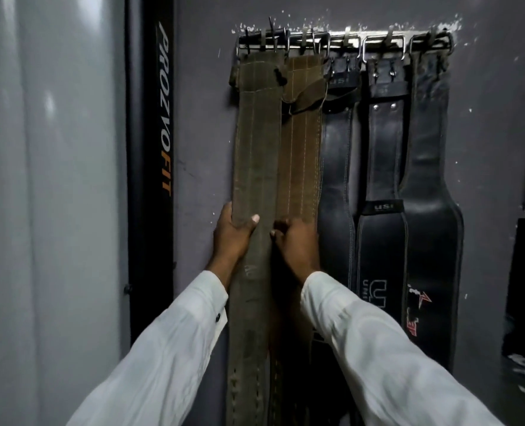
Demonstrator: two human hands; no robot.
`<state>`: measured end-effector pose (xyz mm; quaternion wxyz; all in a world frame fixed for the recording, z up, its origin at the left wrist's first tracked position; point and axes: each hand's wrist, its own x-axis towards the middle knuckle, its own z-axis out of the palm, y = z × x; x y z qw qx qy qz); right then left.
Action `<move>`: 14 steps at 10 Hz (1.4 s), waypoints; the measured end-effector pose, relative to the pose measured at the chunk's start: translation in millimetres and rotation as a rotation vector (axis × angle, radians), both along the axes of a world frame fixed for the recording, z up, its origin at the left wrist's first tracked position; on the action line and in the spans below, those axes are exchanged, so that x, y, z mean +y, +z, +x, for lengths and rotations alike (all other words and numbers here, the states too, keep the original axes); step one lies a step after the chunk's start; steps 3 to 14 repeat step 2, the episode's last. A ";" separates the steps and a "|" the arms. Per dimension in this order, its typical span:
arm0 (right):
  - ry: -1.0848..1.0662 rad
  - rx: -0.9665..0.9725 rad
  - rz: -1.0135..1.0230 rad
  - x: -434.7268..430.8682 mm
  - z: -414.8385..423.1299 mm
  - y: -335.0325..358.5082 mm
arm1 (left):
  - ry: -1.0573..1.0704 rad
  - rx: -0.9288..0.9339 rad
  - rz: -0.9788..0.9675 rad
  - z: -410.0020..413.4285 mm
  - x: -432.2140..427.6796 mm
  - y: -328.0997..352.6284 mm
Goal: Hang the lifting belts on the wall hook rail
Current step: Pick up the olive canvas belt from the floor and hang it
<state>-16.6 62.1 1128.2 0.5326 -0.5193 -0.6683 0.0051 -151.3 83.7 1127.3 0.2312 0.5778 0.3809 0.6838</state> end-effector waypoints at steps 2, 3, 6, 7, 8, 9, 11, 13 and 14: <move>-0.002 -0.211 -0.260 -29.5 9.0 -42.9 | 0.218 0.270 -0.205 -4.6 -17.7 -56.4; -0.002 -0.211 -0.260 -29.5 9.0 -42.9 | 0.218 0.270 -0.205 -4.6 -17.7 -56.4; -0.002 -0.211 -0.260 -29.5 9.0 -42.9 | 0.218 0.270 -0.205 -4.6 -17.7 -56.4; -0.002 -0.211 -0.260 -29.5 9.0 -42.9 | 0.218 0.270 -0.205 -4.6 -17.7 -56.4; -0.002 -0.211 -0.260 -29.5 9.0 -42.9 | 0.218 0.270 -0.205 -4.6 -17.7 -56.4; -0.002 -0.211 -0.260 -29.5 9.0 -42.9 | 0.218 0.270 -0.205 -4.6 -17.7 -56.4; -0.002 -0.211 -0.260 -29.5 9.0 -42.9 | 0.218 0.270 -0.205 -4.6 -17.7 -56.4; -0.002 -0.211 -0.260 -29.5 9.0 -42.9 | 0.218 0.270 -0.205 -4.6 -17.7 -56.4; -0.002 -0.211 -0.260 -29.5 9.0 -42.9 | 0.218 0.270 -0.205 -4.6 -17.7 -56.4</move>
